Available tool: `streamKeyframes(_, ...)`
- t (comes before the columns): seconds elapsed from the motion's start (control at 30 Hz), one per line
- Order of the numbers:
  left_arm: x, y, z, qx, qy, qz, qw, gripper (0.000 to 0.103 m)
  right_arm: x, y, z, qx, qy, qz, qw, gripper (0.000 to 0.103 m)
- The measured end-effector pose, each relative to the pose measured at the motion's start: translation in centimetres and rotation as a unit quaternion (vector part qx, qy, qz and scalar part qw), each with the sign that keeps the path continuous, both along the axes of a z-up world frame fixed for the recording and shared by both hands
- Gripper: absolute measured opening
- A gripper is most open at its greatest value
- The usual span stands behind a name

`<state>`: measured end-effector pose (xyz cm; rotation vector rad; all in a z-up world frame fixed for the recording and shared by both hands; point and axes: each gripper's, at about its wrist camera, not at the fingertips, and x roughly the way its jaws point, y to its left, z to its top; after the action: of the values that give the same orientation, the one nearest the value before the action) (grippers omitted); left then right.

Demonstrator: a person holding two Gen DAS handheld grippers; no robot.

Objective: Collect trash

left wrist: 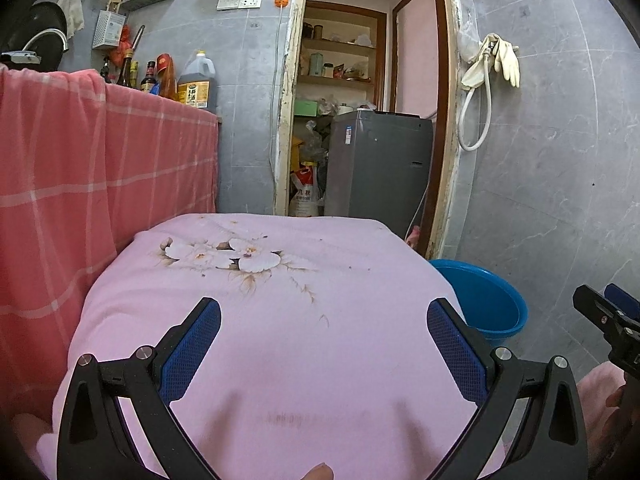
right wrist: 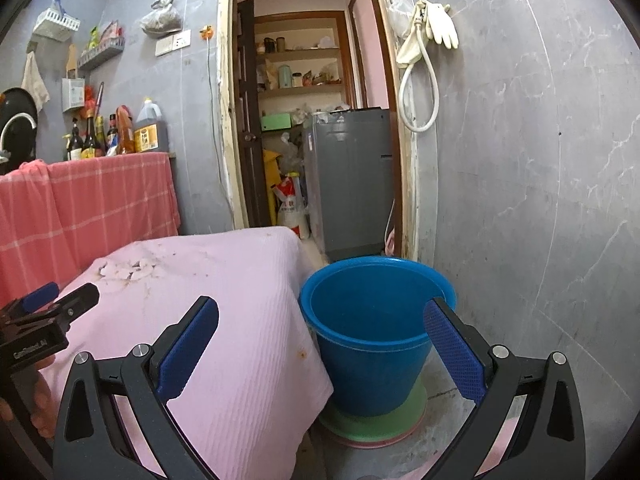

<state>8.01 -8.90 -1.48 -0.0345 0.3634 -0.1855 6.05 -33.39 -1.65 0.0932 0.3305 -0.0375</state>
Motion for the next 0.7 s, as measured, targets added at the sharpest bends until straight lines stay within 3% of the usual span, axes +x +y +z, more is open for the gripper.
streamKeyframes(0.7, -0.8, 0.6, -1.6, 0.005, -0.010, -0.012, 0.9999, 0.101, -1.0, 0.2, -1.5, -0.011, -0.016, 0.001, 1.000, 0.103)
